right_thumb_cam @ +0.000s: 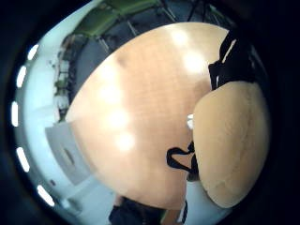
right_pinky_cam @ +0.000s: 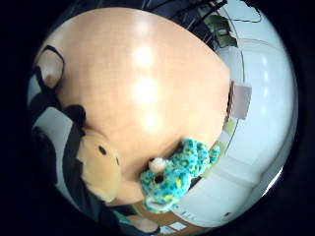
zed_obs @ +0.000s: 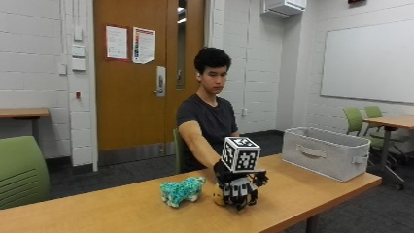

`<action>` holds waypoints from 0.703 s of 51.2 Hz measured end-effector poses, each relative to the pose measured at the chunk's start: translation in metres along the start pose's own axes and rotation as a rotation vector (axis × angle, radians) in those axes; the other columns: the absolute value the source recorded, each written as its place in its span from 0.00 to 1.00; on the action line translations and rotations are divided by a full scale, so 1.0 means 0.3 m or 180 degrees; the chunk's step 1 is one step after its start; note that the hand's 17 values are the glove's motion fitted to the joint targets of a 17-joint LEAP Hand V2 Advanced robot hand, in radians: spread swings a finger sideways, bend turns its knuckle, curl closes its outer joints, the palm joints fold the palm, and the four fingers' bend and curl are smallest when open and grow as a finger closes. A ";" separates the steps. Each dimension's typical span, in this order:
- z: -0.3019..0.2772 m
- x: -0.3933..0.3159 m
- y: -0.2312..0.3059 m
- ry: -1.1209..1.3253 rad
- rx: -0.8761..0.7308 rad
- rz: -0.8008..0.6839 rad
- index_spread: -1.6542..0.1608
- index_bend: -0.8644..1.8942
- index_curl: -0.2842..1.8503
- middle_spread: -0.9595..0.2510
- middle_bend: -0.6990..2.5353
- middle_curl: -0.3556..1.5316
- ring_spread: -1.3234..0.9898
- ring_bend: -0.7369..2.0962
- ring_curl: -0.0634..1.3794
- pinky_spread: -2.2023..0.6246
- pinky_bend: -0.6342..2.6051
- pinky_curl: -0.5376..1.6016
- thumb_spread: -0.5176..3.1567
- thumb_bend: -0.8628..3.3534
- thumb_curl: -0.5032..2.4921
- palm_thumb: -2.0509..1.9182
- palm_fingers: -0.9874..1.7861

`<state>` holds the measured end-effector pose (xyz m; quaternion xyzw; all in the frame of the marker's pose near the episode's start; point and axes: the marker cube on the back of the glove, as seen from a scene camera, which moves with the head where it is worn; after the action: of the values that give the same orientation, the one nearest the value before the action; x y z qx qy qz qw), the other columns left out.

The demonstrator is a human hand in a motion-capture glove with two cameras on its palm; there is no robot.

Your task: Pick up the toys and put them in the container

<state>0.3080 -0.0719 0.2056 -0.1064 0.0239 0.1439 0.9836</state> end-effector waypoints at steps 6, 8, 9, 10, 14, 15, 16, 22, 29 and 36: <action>-0.090 -0.029 0.058 -0.0095 0.0191 0.0055 0.68 0.42 0.36 0.44 0.45 0.52 0.39 0.67 0.41 0.63 0.47 0.43 0.36 0.25 0.36 0.67 0.78; -0.131 -0.038 0.071 -0.0102 0.0229 0.0073 0.68 0.43 0.37 0.44 0.45 0.53 0.39 0.67 0.42 0.63 0.46 0.43 0.35 0.25 0.36 0.67 0.78; -0.153 -0.043 0.076 -0.0107 0.0248 0.0080 0.68 0.44 0.38 0.44 0.45 0.53 0.39 0.67 0.42 0.63 0.46 0.43 0.35 0.25 0.37 0.67 0.78; -0.177 -0.048 0.081 -0.0112 0.0270 0.0082 0.68 0.44 0.38 0.44 0.46 0.54 0.39 0.67 0.42 0.63 0.46 0.43 0.34 0.25 0.37 0.67 0.78; -0.278 -0.074 0.105 -0.0154 0.0364 0.0090 0.69 0.46 0.40 0.45 0.47 0.55 0.39 0.67 0.42 0.63 0.46 0.43 0.33 0.25 0.38 0.67 0.78; -0.305 -0.084 0.114 -0.0175 0.0387 0.0105 0.69 0.46 0.41 0.45 0.47 0.56 0.39 0.67 0.42 0.63 0.46 0.43 0.32 0.25 0.38 0.68 0.78; -0.331 -0.095 0.123 -0.0197 0.0410 0.0118 0.69 0.46 0.41 0.45 0.47 0.56 0.39 0.68 0.43 0.63 0.46 0.43 0.32 0.25 0.39 0.68 0.78; -0.518 -0.181 0.191 -0.0274 0.0621 0.0096 0.70 0.48 0.44 0.46 0.48 0.58 0.39 0.68 0.43 0.63 0.47 0.44 0.30 0.25 0.41 0.67 0.77; -0.743 -0.337 0.280 -0.0314 0.0888 -0.0062 0.70 0.48 0.47 0.46 0.48 0.59 0.40 0.69 0.44 0.63 0.47 0.44 0.29 0.24 0.42 0.67 0.76; -0.910 -0.561 0.377 -0.0336 0.1123 -0.0264 0.71 0.48 0.49 0.47 0.48 0.60 0.40 0.69 0.44 0.62 0.47 0.45 0.28 0.24 0.44 0.67 0.76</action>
<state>0.1099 -0.0718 -0.0707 0.0746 -0.0073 0.1021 0.9919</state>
